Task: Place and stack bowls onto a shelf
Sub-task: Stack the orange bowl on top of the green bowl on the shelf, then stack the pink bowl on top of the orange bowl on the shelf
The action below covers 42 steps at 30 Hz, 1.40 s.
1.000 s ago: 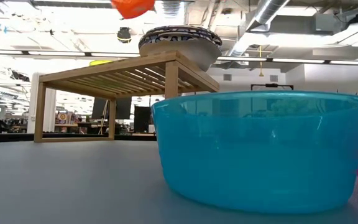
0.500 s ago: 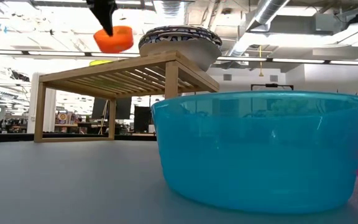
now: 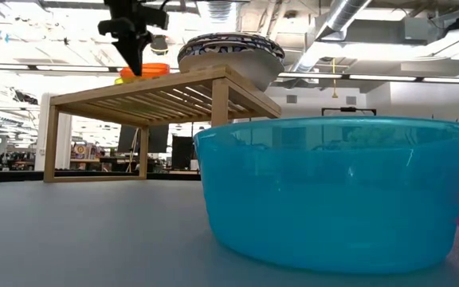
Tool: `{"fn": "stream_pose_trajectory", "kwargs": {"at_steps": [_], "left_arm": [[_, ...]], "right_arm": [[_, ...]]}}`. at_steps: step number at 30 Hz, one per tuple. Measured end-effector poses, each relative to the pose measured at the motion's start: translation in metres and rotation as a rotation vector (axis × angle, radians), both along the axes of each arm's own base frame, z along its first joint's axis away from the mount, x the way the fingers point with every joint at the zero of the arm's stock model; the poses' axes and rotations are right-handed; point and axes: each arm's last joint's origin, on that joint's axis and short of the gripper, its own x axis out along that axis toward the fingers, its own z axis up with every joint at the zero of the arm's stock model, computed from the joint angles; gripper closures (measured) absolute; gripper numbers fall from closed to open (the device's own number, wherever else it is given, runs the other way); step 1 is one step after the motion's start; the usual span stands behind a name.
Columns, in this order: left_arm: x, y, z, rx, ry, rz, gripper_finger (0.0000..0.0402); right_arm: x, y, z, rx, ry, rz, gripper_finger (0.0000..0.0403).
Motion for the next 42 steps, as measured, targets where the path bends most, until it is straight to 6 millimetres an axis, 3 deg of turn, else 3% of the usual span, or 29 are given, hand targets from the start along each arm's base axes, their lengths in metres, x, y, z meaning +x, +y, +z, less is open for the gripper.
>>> {"fn": "stream_pose_trajectory", "kwargs": {"at_steps": [16,26,34,42], "left_arm": [[-0.003,0.008,-0.008,-0.038,0.008,-0.008,0.0398],[-0.004,0.008,-0.007,-0.027,0.032,-0.05,0.0309],[-0.006,0.008,0.016,0.041,-0.011,-0.015,0.0238],[-0.015,0.001,0.049,0.007,-0.103,0.001,0.0219]], "right_arm": [[-0.002,0.0,-0.002,-0.002,0.023,0.0,0.0179],[-0.002,0.0,-0.002,-0.003,0.024,0.001,0.0179],[-0.001,0.0,-0.002,-0.002,0.022,0.0,0.0179],[-0.003,0.004,-0.012,0.08,0.096,-0.076,0.0179]]}}
